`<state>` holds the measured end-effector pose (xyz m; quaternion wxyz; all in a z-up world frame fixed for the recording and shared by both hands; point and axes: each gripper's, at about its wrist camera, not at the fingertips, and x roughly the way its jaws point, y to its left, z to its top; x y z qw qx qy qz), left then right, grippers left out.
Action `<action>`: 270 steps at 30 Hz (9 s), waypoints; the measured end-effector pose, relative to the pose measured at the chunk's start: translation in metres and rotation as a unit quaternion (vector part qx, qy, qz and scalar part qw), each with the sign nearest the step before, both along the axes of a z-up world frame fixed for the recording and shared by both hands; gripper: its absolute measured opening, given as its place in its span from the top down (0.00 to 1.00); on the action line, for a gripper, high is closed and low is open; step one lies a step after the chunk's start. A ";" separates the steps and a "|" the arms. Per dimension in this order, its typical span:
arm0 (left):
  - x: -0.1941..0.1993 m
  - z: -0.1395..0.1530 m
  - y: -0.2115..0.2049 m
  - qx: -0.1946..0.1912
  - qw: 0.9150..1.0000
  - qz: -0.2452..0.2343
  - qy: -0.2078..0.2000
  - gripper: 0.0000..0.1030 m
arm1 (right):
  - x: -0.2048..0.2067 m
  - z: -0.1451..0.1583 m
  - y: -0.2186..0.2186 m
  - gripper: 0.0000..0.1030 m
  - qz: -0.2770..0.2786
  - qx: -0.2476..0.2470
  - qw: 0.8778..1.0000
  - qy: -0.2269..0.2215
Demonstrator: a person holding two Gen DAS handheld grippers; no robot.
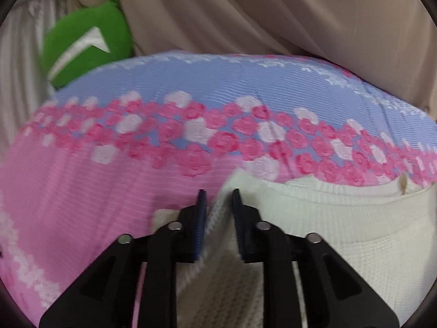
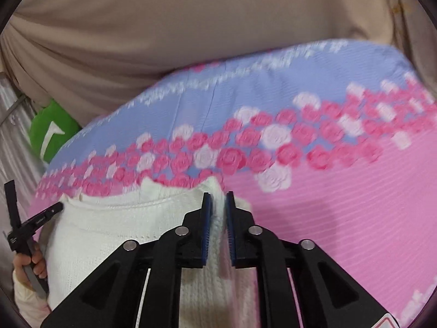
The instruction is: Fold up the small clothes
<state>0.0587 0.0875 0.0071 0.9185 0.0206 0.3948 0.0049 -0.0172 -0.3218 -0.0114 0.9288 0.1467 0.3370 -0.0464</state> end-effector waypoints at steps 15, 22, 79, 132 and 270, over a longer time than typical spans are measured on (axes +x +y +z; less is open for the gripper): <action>-0.112 -0.010 -0.047 -0.053 0.986 -0.155 0.038 0.62 | -0.068 -0.037 0.205 0.85 0.272 -0.040 0.961 0.029; -0.122 -0.009 0.008 -0.058 0.991 -0.109 0.045 0.64 | -0.110 -0.039 0.055 0.96 0.076 -0.007 0.996 0.043; -0.129 0.075 0.002 -0.266 0.956 -0.119 -0.022 0.79 | -0.031 -0.031 0.132 0.73 0.214 0.109 0.970 0.032; -0.159 0.012 -0.112 -0.195 0.949 -0.225 0.101 0.43 | -0.078 0.019 0.006 0.78 0.189 0.217 0.956 -0.052; -0.082 -0.020 -0.172 -0.234 0.937 -0.213 0.151 0.05 | -0.085 -0.055 -0.015 0.15 0.112 0.219 0.967 0.061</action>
